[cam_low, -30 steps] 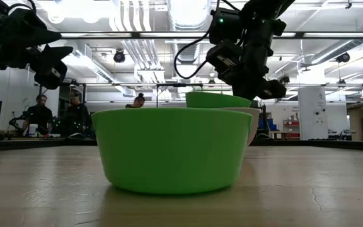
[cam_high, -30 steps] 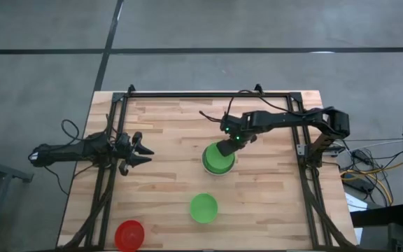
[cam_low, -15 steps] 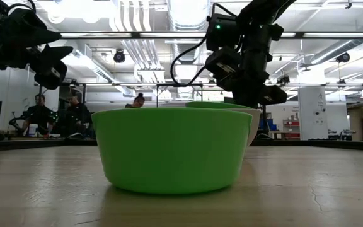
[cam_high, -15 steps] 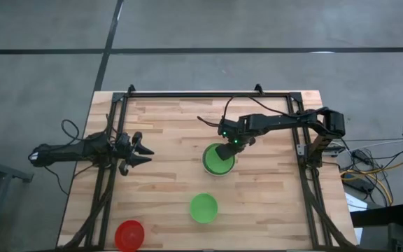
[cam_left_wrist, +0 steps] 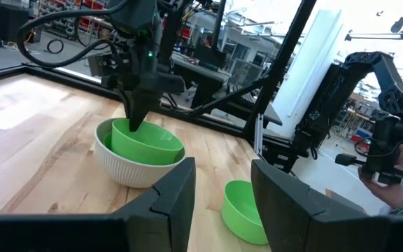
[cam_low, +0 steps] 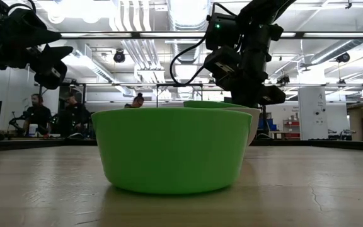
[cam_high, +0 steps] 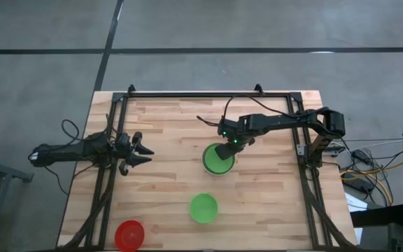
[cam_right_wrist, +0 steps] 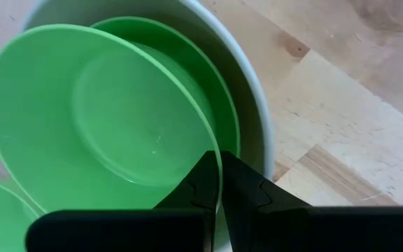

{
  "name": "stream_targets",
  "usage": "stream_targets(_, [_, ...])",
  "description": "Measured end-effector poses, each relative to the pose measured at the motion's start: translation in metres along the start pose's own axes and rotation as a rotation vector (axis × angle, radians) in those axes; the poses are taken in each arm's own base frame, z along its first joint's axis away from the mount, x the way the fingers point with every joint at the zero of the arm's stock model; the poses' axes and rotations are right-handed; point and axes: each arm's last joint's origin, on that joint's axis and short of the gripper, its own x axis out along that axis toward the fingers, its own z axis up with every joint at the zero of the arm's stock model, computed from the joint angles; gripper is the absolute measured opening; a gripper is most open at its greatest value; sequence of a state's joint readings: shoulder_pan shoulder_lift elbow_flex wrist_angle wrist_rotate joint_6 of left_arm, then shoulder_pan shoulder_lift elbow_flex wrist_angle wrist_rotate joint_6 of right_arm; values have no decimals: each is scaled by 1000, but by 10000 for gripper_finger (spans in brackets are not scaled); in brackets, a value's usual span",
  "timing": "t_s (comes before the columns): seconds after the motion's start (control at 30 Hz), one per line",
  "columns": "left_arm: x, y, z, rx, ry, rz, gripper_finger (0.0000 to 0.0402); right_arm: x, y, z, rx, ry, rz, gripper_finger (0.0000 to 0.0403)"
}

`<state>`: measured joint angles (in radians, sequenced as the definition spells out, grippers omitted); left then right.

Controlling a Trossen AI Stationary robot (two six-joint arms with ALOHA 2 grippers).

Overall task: Nest bowls inside each other
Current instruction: Stack the right green bowl on top of the other green bowl, then stack the green bowl on top of the other green bowl

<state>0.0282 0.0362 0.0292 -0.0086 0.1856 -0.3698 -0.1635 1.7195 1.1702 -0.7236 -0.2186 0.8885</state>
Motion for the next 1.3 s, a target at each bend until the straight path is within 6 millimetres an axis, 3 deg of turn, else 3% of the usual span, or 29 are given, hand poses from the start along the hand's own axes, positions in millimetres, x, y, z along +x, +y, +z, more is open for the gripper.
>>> stream_targets(0.2, [0, 0, 0, 0, 0, 0, 145, 0, 0, 0, 13, 0, 1, 15])
stream_targets(0.73, [0, 0, 0, 0, 0, 0, 145, -5, 2, -1, 15, -9, 13, 92])
stream_targets(1.3, [0, 0, 0, 0, 0, 0, 145, -42, 23, 9, -44, -87, -36, 105])
